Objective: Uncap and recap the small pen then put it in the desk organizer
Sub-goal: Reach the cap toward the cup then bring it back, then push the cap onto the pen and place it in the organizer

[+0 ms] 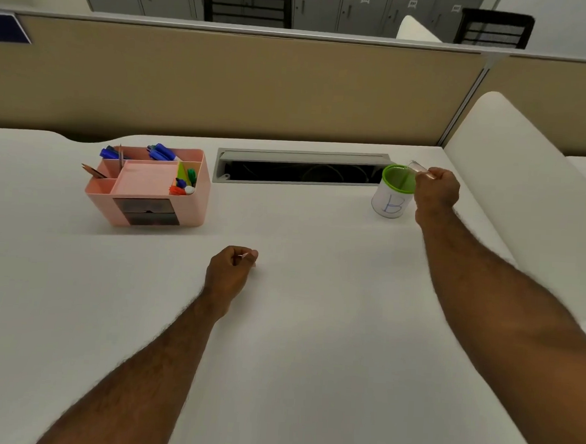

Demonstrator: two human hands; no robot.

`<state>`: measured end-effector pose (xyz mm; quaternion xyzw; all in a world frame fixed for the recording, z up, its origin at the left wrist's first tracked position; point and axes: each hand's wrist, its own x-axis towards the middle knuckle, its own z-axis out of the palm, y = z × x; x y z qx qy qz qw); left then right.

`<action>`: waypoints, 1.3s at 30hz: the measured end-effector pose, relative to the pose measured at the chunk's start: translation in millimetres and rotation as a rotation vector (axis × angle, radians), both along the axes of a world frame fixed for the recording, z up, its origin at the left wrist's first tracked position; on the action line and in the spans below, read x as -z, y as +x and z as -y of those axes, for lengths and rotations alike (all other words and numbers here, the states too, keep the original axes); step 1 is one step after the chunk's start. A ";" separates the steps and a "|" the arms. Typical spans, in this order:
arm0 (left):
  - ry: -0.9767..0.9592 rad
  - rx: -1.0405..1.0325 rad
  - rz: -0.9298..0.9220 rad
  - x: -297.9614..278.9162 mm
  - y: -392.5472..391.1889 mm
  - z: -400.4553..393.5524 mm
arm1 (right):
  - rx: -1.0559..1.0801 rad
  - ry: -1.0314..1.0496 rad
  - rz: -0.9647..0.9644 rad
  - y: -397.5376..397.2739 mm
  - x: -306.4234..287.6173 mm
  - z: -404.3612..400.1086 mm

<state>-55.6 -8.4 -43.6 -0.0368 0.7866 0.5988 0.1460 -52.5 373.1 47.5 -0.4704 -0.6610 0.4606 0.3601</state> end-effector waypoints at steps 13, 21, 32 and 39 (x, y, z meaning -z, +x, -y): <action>-0.018 -0.001 0.005 2.1 0.9 1.0 | -0.373 0.556 0.729 -15.2 -20.7 -20.0; -0.028 -0.011 0.015 -0.6 2.0 0.5 | -0.327 0.531 0.611 -18.1 -20.3 -27.6; 0.095 -0.090 0.081 -11.4 3.4 -4.4 | -0.227 -0.574 -0.611 4.9 -14.9 70.0; 0.287 -0.122 0.156 -26.0 10.5 -10.8 | -0.465 -0.892 -0.555 46.3 34.8 172.0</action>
